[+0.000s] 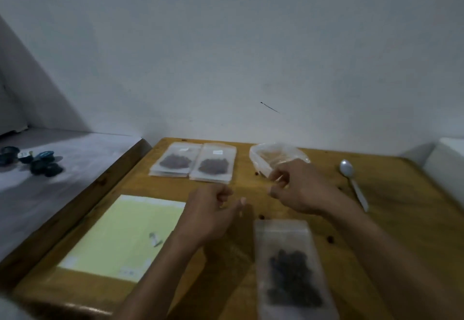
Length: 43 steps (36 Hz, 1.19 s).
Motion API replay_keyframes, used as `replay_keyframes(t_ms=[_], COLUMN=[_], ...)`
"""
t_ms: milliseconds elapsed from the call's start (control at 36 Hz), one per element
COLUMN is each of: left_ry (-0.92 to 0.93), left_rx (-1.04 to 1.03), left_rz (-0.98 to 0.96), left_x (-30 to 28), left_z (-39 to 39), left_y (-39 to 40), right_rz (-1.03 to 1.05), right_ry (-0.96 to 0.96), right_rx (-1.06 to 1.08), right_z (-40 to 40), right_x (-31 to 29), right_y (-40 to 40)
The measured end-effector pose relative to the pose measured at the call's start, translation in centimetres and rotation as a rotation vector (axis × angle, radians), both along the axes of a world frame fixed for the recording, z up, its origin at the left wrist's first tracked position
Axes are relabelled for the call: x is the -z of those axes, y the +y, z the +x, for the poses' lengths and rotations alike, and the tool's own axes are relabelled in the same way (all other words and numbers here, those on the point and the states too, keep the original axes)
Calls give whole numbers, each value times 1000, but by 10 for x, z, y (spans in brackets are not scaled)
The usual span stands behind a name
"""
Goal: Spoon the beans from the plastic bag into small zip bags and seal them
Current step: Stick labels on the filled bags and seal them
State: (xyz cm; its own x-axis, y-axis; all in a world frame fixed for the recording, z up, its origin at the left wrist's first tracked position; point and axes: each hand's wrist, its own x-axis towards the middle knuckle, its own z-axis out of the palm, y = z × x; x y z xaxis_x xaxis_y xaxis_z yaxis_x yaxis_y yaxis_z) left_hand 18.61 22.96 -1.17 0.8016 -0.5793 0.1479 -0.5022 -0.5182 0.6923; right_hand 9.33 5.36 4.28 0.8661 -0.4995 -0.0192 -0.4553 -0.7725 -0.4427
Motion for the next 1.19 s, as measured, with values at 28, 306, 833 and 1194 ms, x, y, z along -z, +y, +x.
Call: replay_keyframes(t_ms=[28, 306, 833, 1194], left_ry=[13, -24, 700, 770], left_rx=[21, 49, -65, -61], left_rz=[40, 371, -609, -805], left_x=[2, 12, -1, -23], left_z=[-7, -51, -37, 1], left_y=[-3, -25, -33, 11], right_rz=[9, 131, 620, 1039], right_ry=[22, 171, -534, -678], right_rx=[3, 19, -13, -109], right_z=[-10, -57, -40, 25], right_x=[1, 38, 27, 14], right_y=[-3, -11, -21, 25])
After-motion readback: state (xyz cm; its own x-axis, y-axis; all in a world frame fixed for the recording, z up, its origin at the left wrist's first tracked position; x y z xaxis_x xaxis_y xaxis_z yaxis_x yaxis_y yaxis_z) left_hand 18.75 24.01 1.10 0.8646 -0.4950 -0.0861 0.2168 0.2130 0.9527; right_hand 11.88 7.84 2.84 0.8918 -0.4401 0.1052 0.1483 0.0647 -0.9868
